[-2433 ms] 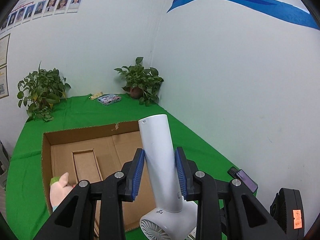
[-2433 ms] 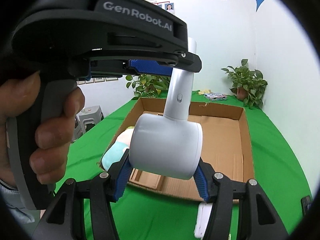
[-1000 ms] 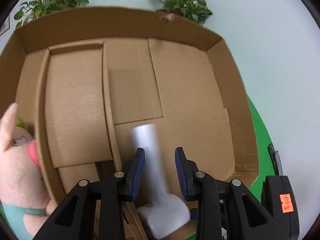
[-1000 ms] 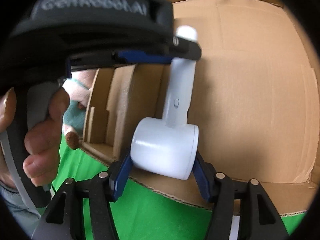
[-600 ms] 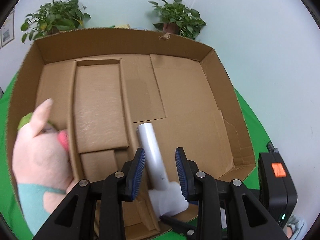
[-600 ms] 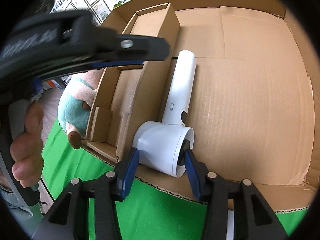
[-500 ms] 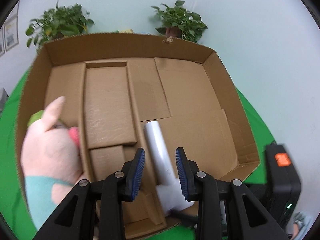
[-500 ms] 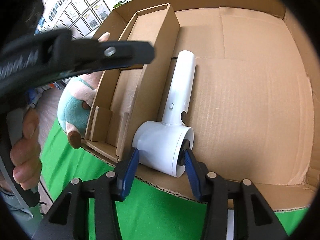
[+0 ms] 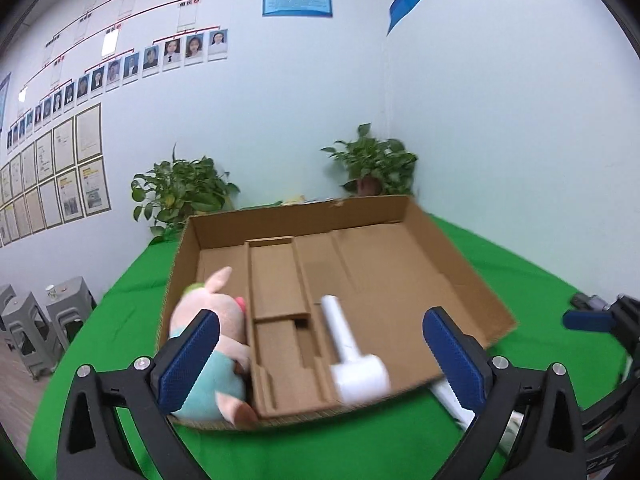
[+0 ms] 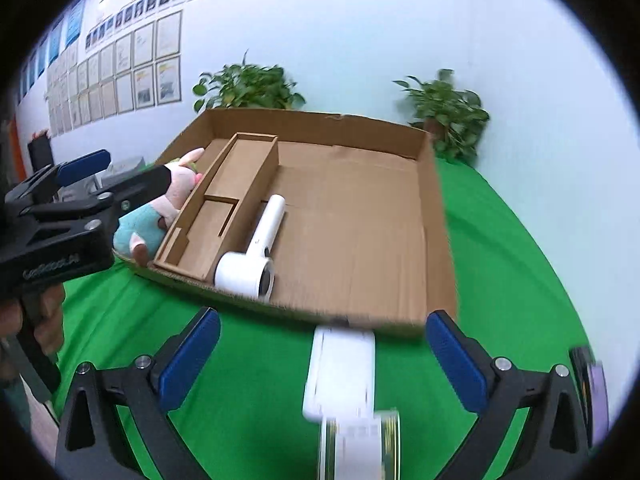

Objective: Organize objects
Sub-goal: 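Open the right tool to release the hair dryer and withdraw, then grasp the white-and-green medicine box with the right tool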

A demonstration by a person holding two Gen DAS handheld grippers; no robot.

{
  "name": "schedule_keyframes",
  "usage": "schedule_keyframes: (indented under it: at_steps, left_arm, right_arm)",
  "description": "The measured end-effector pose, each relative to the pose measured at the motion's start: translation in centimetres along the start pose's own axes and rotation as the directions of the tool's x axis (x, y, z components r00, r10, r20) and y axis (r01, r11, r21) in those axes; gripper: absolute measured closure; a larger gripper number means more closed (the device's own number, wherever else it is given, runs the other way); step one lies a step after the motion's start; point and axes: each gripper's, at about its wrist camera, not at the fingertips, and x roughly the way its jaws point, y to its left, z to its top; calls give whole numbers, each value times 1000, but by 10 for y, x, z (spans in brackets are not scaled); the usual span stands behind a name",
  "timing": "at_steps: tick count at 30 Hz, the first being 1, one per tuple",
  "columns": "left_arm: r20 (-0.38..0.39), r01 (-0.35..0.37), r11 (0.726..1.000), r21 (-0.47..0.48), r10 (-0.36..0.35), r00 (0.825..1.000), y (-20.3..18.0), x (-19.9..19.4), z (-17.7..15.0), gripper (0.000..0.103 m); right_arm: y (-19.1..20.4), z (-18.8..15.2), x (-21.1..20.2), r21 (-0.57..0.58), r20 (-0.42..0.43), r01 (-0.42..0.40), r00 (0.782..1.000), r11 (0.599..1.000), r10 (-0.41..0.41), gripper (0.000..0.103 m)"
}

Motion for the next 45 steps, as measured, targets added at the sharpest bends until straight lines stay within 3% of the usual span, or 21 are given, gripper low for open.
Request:
schedule_keyframes:
  at_steps: [6, 13, 19, 26, 37, 41, 45]
  left_arm:
    - [-53, 86, 996, -22, -87, 995, -32, -43, -12, 1]
    - [-62, 121, 991, -62, -125, 990, -57, -73, -20, 1]
    - [-93, 150, 985, -84, -158, 983, -66, -65, -27, 1]
    - [-59, 106, 990, -94, -112, 992, -62, -64, -28, 1]
    - [-93, 32, 990, -135, -45, 995, -34, -56, -36, 1]
    - [-127, 46, 986, -162, -67, 990, -29, -47, -44, 1]
    - [-173, 111, 976, -189, -144, 974, -32, -33, -50, 1]
  right_arm:
    - [14, -20, -25, 2, 1, 3, 1000, 1000, -3, 1]
    - [-1, -41, -52, 23, 1, 14, 1000, 1000, -14, 1]
    - [-7, -50, -52, 45, -21, 25, 999, 999, -24, 1]
    - [-3, -48, -45, 47, -22, 16, 1000, 999, -15, 1]
    - [16, -39, -27, 20, -18, -49, 999, 999, 50, 1]
    - [13, -41, -24, 27, -16, -85, 996, 996, 85, 1]
    - [-3, -51, -30, 37, -23, -96, 995, 995, 97, 1]
